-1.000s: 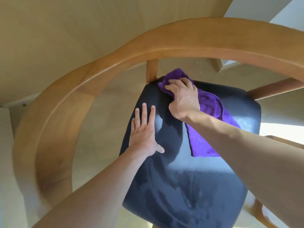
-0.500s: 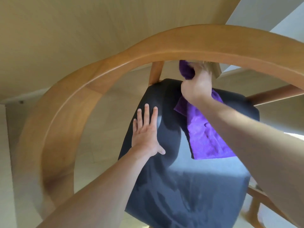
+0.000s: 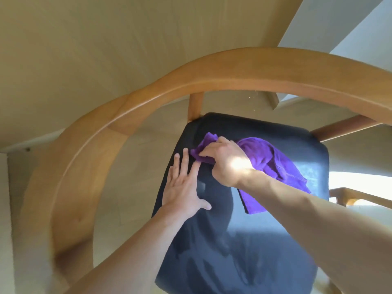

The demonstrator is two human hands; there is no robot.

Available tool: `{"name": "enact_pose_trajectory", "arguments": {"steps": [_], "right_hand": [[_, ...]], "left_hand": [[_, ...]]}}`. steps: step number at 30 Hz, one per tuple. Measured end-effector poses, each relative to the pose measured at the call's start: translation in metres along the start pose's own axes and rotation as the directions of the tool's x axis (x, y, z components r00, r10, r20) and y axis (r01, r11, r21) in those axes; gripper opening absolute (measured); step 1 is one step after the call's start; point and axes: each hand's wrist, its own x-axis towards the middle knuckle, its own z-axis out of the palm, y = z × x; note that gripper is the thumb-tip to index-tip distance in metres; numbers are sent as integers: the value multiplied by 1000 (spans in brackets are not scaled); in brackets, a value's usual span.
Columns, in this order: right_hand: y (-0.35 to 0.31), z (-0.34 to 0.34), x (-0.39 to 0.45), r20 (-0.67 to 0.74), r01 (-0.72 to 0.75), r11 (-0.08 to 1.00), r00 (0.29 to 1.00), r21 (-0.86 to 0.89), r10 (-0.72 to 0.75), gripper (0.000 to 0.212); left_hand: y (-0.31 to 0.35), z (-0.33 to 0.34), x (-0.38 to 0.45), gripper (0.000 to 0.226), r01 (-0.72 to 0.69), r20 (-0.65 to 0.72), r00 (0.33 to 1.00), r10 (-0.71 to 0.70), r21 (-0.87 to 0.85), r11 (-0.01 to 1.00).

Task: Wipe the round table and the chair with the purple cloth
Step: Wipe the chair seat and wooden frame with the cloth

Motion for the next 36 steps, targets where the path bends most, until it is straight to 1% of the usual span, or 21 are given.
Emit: {"name": "enact_pose_trajectory", "arguments": {"steps": [1, 3, 5, 6, 7, 8, 9, 11, 12, 14, 16, 19, 22, 24, 26, 28, 29, 31, 32, 34, 36], "right_hand": [[7, -9, 3, 5, -65, 997, 998, 34, 65, 29], [18, -27, 13, -125, -194, 960, 967, 201, 221, 26], [20, -46, 32, -305, -256, 864, 860, 434, 408, 26], [19, -52, 44, -341, -287, 819, 803, 497, 489, 27], [17, -55, 57, -334, -324, 786, 771, 527, 542, 34], [14, -53, 69, -283, -364, 764, 774, 533, 566, 46], [10, -48, 78, -209, -426, 767, 794, 480, 571, 56], [-4, -27, 86, -77, -487, 857, 860, 168, 504, 65], [-11, -16, 86, -62, -441, 897, 896, -5, 440, 65], [-18, -2, 81, -87, -340, 922, 940, -188, 329, 63], [-21, 3, 71, -86, -247, 937, 969, -248, 233, 62], [-30, 7, 44, 12, -29, 955, 999, -296, 34, 60], [-27, 9, 23, 124, 106, 989, 988, -101, -93, 64], [-12, 1, 18, 61, 77, 997, 995, 12, -78, 55], [4, -10, 21, -143, -21, 1000, 990, 7, 21, 44], [13, -21, 36, -351, -185, 983, 919, 15, 178, 53], [12, -26, 47, -382, -277, 960, 883, 42, 272, 59], [1, -27, 72, -280, -429, 898, 854, 100, 439, 64], [-8, -23, 82, -207, -466, 882, 858, 73, 470, 62], [-29, -12, 86, -136, -441, 894, 893, -76, 429, 57], [-46, -1, 75, -101, -325, 925, 945, -195, 311, 57]], "left_hand": [[-2, 0, -6, 136, -7, -16, 1000, 7, -13, 1000], [-5, -1, -16, 129, -7, -24, 1000, 6, -28, 1000], [-6, -3, -18, 127, -2, -15, 1000, 1, -69, 998], [-7, -7, -16, 127, 5, -9, 1000, -6, -100, 995], [-8, -11, -13, 129, 24, -4, 1000, -24, -134, 991], [-10, -15, -8, 132, 46, -3, 999, -47, -163, 986], [-12, -17, -4, 137, 63, 0, 998, -64, -172, 983], [-15, -16, 3, 144, 70, 7, 998, -69, -128, 989], [-15, -13, 5, 146, 67, 6, 998, -67, -98, 993], [-16, -7, 6, 148, 63, -5, 998, -64, -78, 995], [-17, -4, 5, 147, 58, -16, 998, -60, -96, 994], [-21, -4, 2, 144, 47, -24, 998, -50, -106, 993], [-25, -3, -1, 139, 39, -23, 999, -42, -115, 993], [-27, -3, -1, 139, 32, -22, 999, -35, -129, 991], [-29, -3, 0, 141, 24, -30, 999, -28, -123, 992], [-30, -3, -1, 140, 9, -27, 1000, -12, -107, 994], [-30, -3, -2, 140, 1, -27, 1000, -3, -99, 995], [-31, -6, -4, 136, -17, -16, 1000, 16, -84, 996], [-32, -8, -4, 133, -26, -8, 1000, 26, -78, 997], [-33, -14, -3, 123, -42, 1, 999, 42, -61, 997], [-35, -19, -2, 115, -53, 18, 998, 53, -42, 998]]}}
